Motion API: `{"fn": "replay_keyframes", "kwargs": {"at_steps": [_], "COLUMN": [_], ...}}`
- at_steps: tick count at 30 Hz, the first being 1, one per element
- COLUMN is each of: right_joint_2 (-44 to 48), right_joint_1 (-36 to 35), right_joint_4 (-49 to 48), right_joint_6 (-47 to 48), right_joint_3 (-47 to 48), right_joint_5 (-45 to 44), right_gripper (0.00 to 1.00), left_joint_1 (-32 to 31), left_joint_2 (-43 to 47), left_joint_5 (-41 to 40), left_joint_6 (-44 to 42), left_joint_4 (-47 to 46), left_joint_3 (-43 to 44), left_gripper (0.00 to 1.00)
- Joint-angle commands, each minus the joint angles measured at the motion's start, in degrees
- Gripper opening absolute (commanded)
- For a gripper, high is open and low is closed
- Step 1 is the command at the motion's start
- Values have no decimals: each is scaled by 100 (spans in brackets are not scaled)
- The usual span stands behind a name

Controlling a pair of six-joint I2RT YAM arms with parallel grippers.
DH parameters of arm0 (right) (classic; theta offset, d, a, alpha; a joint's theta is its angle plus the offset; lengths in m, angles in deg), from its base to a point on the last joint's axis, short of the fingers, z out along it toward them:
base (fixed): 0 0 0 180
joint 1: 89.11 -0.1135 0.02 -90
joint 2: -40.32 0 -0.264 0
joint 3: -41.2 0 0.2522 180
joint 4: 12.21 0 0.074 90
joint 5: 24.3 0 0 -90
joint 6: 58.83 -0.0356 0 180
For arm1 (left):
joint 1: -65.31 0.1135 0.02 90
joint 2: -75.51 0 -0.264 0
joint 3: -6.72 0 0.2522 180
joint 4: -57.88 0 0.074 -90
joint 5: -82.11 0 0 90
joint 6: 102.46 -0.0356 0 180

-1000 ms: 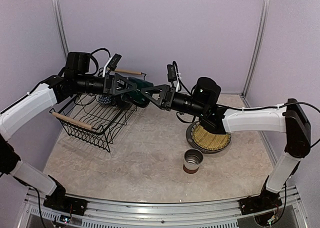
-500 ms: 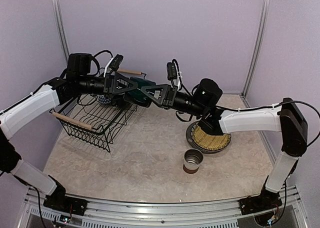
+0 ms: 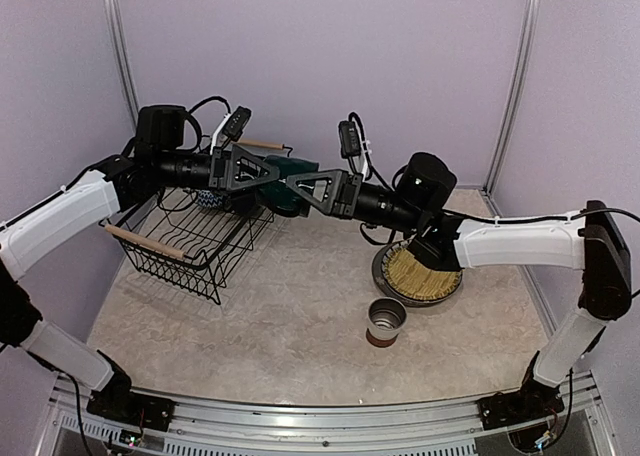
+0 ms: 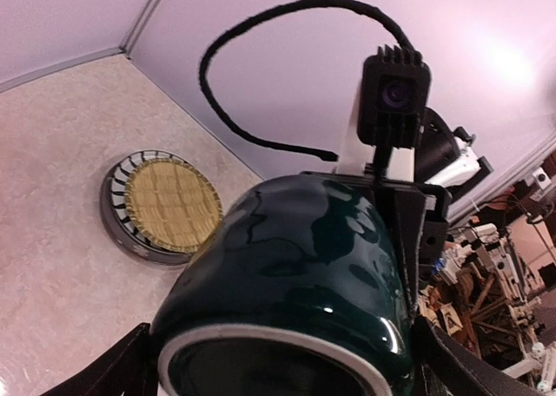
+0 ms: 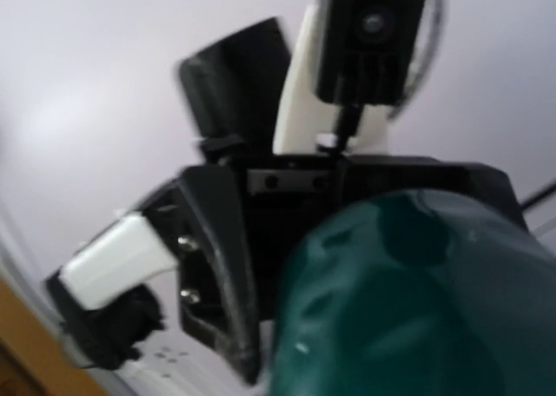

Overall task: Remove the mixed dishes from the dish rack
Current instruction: Pass from the left arm to the right, then place the cup at the center of the board.

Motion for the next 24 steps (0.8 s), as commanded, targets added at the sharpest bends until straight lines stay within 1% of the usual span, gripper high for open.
{"fn": "replay_keyframes", "kwargs": {"at_steps": [1,5,8,11,13,18,22,24], "right_joint_2": [440,814,1053,1338,1554,2152,2510,2683], "right_joint_1": [90,90,92,92,92,92,92,94], "right_joint_4": [1420,2271,3091,4129,4651,5919,7265,7912], "right_joint_6": [707,1038,1303,1463,1534,1604,1465,1324], "right_joint_3": [-244,-389,-482,-603,-729,-1004,-885,-861], "right_joint_5": [-1123,-1647,-2045,-2683,-3118,-4088,-4656,-4807], "right_gripper": [0,0,0,0,0,0,0,0], "left_joint_1": [43,47,47,46,47,47,47,47], "left_joint_2": [58,157,243,342,387,415,447,418], "left_joint_5": [-905,-1209,-1467,-1820,-2022,-2237,-2467,-2514], "left_joint_6": [-290,-429,-485,-540,-558,-571,-598,-628], "left_joint_4": [242,342,409,459,487,556,569,642], "left_joint_3": [72,54,48,14,2,17,-12,37], "left_gripper": [99,99,99,99,99,99,99,99]}}
